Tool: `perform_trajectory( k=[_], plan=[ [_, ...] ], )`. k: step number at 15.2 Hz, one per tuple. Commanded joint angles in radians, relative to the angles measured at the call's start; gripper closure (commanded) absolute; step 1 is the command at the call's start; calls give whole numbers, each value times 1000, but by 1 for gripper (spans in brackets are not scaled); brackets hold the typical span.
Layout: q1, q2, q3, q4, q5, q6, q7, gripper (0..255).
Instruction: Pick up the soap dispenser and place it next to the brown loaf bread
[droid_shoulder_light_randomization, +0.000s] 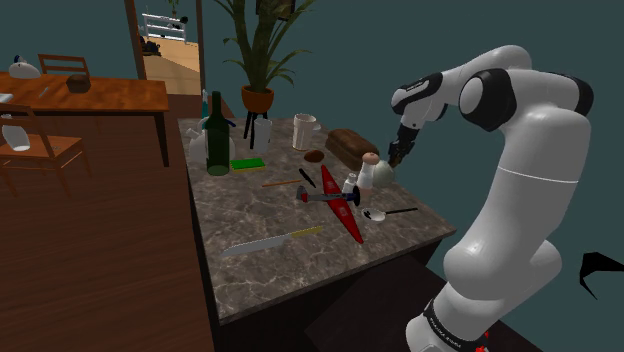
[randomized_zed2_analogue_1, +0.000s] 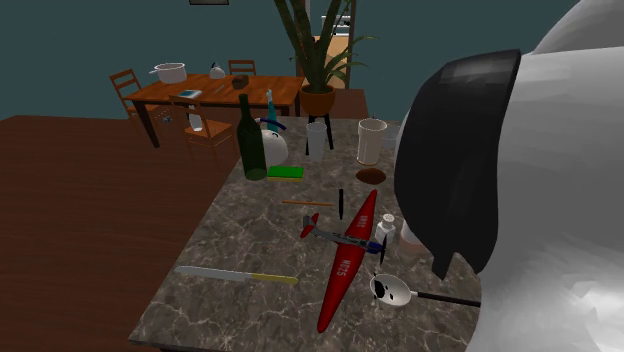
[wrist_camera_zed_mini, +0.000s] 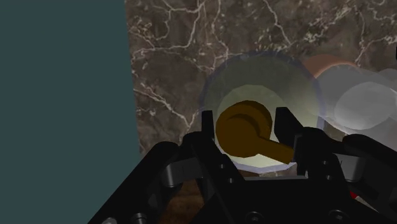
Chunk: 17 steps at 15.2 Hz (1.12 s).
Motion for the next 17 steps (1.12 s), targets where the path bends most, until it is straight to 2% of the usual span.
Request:
perform_trajectory(
  k=[1,2,3,8,12,17],
  plan=[
    [1,0,1,0,0,-1,0,255],
    [1,0,1,0,0,-1,0,255],
    [1,0,1,-1,0,0,0,0],
    [1,0,1,0,0,-1,0,0],
    [2,-38,-7,79,-20,-115,14,0],
    [1,-38,-7,79,-20,-115,14,0]
  ],
)
